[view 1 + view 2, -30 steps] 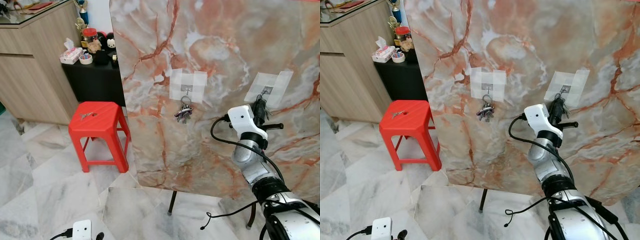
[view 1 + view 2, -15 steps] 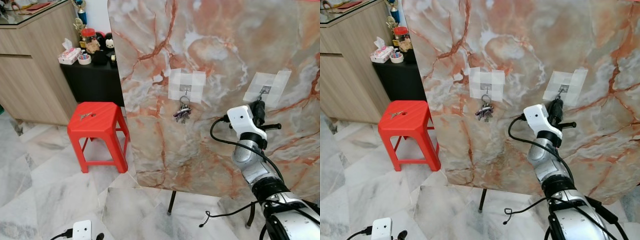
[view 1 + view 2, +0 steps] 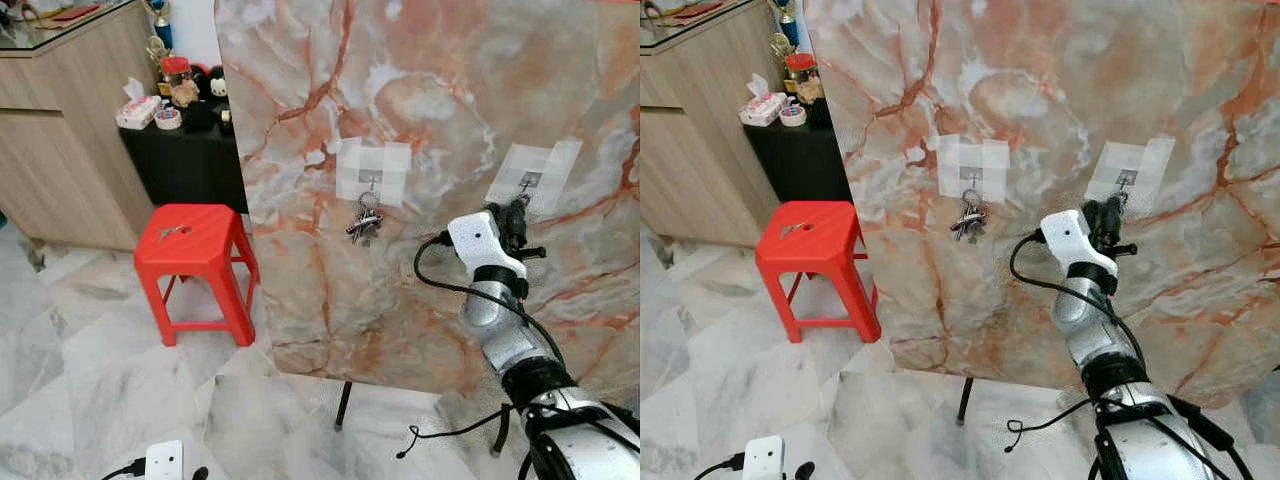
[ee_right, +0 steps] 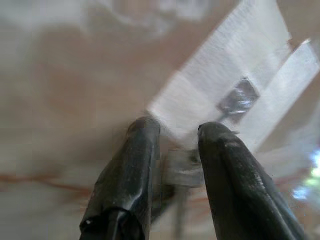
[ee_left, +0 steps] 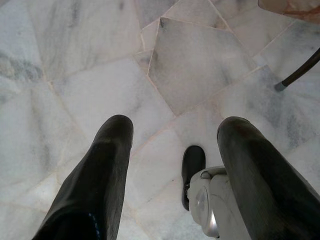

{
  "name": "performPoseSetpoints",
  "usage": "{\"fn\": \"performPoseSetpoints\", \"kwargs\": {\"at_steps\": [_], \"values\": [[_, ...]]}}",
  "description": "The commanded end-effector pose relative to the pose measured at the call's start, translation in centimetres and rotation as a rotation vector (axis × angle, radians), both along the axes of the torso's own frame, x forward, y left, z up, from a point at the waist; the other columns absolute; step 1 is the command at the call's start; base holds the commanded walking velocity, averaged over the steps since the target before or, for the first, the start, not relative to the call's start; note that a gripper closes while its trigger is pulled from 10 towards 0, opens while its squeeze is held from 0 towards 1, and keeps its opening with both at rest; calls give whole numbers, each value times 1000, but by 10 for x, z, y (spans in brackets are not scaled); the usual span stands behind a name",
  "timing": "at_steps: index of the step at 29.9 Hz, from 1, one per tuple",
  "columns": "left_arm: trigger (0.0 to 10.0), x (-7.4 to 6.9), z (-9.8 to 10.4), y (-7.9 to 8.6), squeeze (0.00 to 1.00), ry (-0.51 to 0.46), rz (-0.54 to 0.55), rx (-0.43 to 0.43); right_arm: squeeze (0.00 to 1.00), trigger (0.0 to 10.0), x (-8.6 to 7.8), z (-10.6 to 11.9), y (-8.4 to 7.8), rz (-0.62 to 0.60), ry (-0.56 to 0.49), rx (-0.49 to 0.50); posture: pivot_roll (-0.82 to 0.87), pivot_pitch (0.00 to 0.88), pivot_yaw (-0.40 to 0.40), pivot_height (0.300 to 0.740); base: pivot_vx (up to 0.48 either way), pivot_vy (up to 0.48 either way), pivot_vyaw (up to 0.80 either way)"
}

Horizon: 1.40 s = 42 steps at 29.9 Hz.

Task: Hang keys on a hook

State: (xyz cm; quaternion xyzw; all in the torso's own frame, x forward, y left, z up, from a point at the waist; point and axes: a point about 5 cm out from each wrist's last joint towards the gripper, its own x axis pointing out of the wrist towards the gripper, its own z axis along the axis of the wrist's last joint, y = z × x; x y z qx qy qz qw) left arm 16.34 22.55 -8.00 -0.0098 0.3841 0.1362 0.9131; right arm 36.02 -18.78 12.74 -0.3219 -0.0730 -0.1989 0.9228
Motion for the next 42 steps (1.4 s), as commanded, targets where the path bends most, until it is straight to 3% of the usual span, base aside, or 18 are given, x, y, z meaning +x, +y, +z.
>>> {"fn": "performPoseSetpoints", "kwargs": {"at_steps": [1, 4, 5, 6, 8, 12, 14, 17, 18, 20, 22, 24, 27, 28, 29, 32, 39, 42], "values": [[10000, -6, -3, 0, 0, 24, 10, -10, 0, 10000, -5, -4, 2, 46, -13, 71, 31, 37, -5, 740, 0, 0, 0], [10000, -6, -3, 0, 0, 25, 11, -10, 0, 10000, -12, -10, 6, 93, -5, 95, 31, 37, -5, 740, 0, 0, 0], [10000, -7, -3, 1, 0, 26, 11, -9, 0, 10000, -18, -20, 10, 148, 30, 217, 30, 44, -7, 740, 0, 0, 0], [10000, -7, -3, 1, 0, 26, 11, -9, 0, 10000, -18, -20, 10, 148, 30, 217, 30, 44, -7, 740, 0, 0, 0], [10000, -7, -3, 1, 0, 27, 11, -8, 0, 10000, -32, -52, 11, 139, 191, 440, 31, 47, -8, 740, 0, 0, 0], [10000, -7, -3, 2, 0, 28, 9, -7, 0, 10000, -54, -103, 13, 125, 480, 612, 25, 48, -3, 740, 0, 0, 0], [10000, -6, -3, 2, 0, 28, 7, -6, 0, 10000, -68, -123, 12, 106, 559, 680, 31, 52, -1, 740, 0, 0, 0], [10000, -5, -2, 3, 0, 25, 4, -5, 0, 10000, -89, -150, 12, 66, 660, 879, 22, 52, 6, 740, 0, 0, 0], [10000, -5, -2, 3, 0, 25, 4, -5, 0, 10000, -89, -150, 12, 66, 660, 879, 22, 52, 6, 740, 0, 0, 0], [10000, -4, -2, 3, 0, 26, 0, -4, 0, 10000, -108, -168, 10, 20, 749, 948, 19, 51, 9, 740, 0, 0, 0], [10000, -4, -2, 3, 0, 26, 0, -4, 0, 10000, -109, -169, 10, 20, 758, 950, 19, 51, 9, 740, 0, 0, 0], [10000, -4, -3, 1, 0, 29, 1, -24, 0, 10000, -141, -192, 4, -43, 862, 965, 33, 39, 2, 740, 0, 0, 0], [10000, -4, -3, 0, 0, 32, -2, -28, 0, 10000, -152, -199, 4, -63, 898, 971, 33, 36, 3, 740, 0, 0, 0], [10000, -4, -3, -1, 0, 34, -5, -29, 0, 10000, -164, -206, 2, -106, 904, 1043, 37, 36, 2, 740, 0, 0, 0], [10000, -4, -3, -2, 0, 36, -7, -28, 0, 10000, -174, -210, -2, -109, 938, 1002, 37, 33, -1, 740, 0, 0, 0], [10000, -5, -4, -2, 0, 42, 3, -34, 0, 10000, -180, -212, -5, -112, 968, 964, 37, 28, -4, 740, 0, 0, 0], [10000, -10, -7, -1, 0, 79, -20, -23, 0, 10000, -180, -212, -9, -238, 843, 1131, 26, 13, 1, 740, 0, 195, 0], [10000, -11, -7, -1, 0, 85, -24, -25, 0, 10000, -180, -212, -5, -212, 864, 1113, 27, 4, 2, 740, 0, 375, 0]]}}
